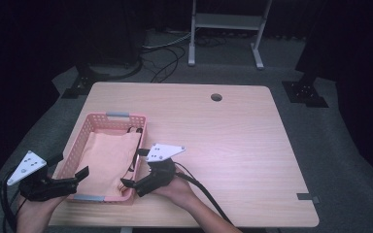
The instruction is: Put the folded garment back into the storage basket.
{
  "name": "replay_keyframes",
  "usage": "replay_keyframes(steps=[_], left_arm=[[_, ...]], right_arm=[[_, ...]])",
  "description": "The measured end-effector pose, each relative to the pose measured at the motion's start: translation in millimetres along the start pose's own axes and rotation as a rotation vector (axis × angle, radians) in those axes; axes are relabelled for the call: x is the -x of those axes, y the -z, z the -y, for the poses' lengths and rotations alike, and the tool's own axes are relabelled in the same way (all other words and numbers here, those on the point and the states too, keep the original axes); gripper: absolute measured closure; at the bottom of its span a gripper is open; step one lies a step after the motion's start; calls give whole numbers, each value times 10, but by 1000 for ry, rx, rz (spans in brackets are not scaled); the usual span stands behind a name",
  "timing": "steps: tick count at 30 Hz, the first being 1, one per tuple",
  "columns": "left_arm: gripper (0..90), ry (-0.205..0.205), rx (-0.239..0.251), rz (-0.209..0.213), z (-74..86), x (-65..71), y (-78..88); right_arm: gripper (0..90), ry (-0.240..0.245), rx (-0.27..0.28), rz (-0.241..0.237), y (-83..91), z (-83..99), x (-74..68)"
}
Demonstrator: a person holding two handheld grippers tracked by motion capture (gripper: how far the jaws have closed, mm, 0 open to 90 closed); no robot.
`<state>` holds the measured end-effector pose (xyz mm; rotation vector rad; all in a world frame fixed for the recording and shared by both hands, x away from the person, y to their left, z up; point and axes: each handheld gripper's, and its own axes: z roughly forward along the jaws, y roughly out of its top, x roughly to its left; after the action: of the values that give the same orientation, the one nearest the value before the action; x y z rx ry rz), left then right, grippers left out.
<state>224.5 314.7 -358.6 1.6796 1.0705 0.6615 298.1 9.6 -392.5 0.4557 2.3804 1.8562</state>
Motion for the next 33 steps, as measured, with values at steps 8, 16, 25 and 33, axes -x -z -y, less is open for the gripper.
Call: replay_keyframes(steps=[8, 16, 25, 33], left_arm=[[0, -56, 0, 54, -166, 269, -109], [0, -84, 10, 108, -301, 504, -261], [0, -120, 9, 171, -435, 796, -470], [0, -150, 12, 239, -521, 1077, -702]], right_arm=[[1, 11, 36, 22, 283, -19, 48], [1, 28, 62, 44, 595, -47, 100], [1, 35, 90, 94, 994, -35, 187], [1, 33, 96, 152, 1351, 52, 287]])
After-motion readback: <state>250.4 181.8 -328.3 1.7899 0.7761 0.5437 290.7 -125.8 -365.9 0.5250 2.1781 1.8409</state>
